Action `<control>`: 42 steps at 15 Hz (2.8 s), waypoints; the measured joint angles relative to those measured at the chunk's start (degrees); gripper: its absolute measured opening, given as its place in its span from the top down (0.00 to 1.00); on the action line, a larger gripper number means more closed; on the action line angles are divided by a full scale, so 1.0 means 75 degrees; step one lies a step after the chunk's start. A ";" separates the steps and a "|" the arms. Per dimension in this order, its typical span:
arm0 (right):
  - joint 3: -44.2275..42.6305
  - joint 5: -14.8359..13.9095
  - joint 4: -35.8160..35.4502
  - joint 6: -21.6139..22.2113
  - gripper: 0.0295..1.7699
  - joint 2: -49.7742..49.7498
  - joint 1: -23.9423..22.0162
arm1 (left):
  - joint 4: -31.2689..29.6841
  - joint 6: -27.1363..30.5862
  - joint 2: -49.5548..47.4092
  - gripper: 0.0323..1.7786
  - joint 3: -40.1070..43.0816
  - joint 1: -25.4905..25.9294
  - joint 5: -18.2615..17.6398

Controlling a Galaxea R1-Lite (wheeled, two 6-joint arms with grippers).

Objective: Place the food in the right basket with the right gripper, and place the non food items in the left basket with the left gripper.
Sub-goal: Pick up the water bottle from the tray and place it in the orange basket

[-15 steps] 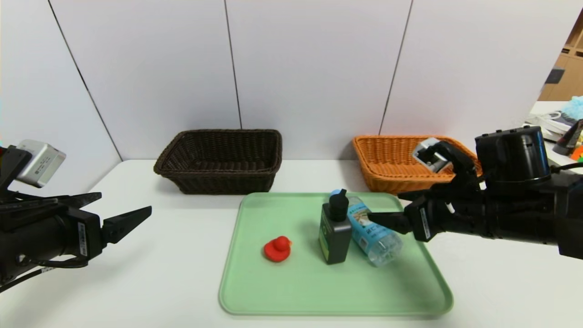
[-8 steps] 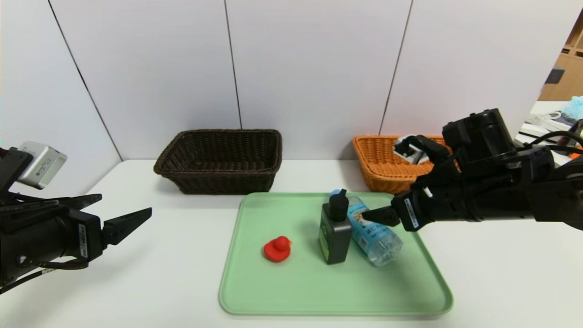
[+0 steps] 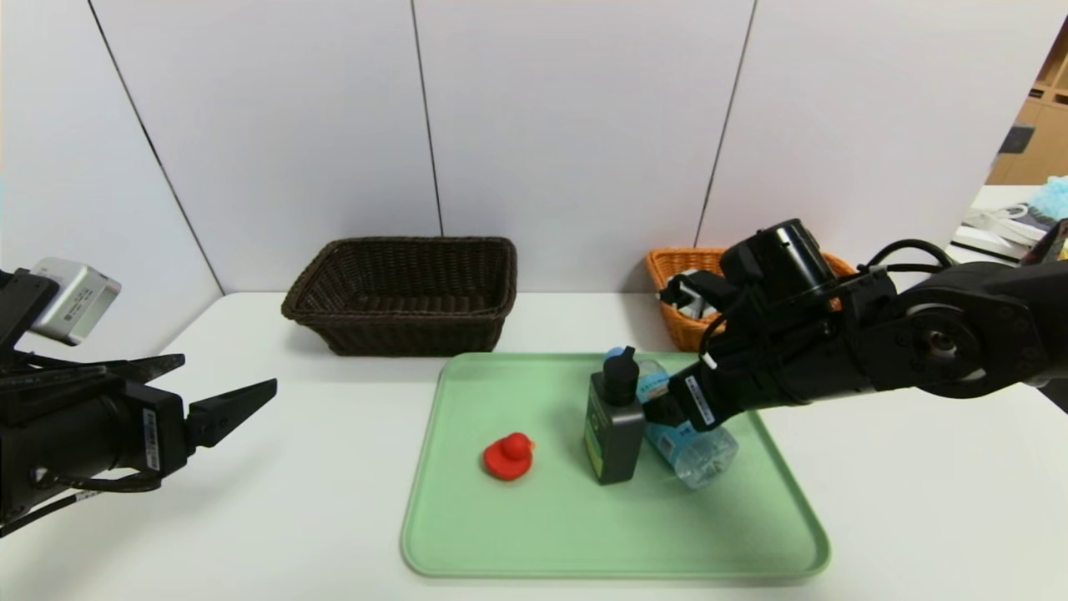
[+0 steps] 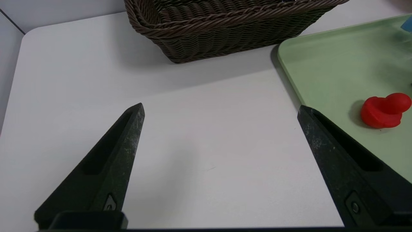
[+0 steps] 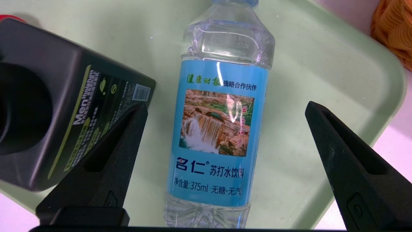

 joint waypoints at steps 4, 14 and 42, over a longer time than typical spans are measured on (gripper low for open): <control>-0.0281 -0.0143 0.0462 -0.0005 0.04 0.0163 0.0008 | -0.0003 0.0003 -0.0003 0.05 0.0005 0.0000 0.0000; -0.0395 -0.0219 0.0522 -0.0031 0.04 0.0463 0.0117 | 0.0000 0.0007 -0.0080 0.05 0.0063 -0.0007 0.0033; -0.0598 -0.0523 0.0705 -0.0023 0.53 0.0863 0.0216 | 0.0015 0.0003 -0.0249 0.05 0.0081 0.0005 0.0047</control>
